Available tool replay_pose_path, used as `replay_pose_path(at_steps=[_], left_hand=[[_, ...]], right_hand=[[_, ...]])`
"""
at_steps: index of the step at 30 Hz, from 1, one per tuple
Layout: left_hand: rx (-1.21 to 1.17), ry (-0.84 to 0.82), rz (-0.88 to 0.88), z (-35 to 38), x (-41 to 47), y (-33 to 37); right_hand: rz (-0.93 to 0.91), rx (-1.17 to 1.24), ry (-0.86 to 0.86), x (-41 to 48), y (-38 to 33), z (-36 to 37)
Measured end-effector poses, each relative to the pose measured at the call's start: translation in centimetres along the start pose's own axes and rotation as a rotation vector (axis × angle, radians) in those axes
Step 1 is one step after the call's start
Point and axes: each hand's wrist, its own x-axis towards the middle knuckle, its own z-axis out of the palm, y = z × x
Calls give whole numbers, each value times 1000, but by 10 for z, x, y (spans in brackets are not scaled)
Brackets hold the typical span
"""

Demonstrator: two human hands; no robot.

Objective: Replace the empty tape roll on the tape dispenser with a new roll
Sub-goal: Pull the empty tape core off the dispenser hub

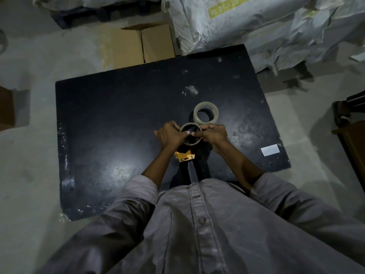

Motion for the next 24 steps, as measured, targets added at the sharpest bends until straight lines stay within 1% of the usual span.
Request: replay_pose_path(at_steps=[3,6,10,18,21,24], left_hand=[[26,17,11,-5,-2,2],[40,1,14,-9,-1,-1],[-39,-39,5,-17,-2,-11],[-127,-177,9,-34,-5,-20],[-185,-255,63,-36,-3,-31],[-203,-297,115,-37,-1,-37]], right_hand=[[8,-21,-36,5,-2,-3],[18,-54,-47,10,-3,-1],[27,-110,-75,11,-4,5],[4,-165,-92,11,-9,10],[10,-200,-91,10,-13,8],[9,-208,-69,8,-16,8]])
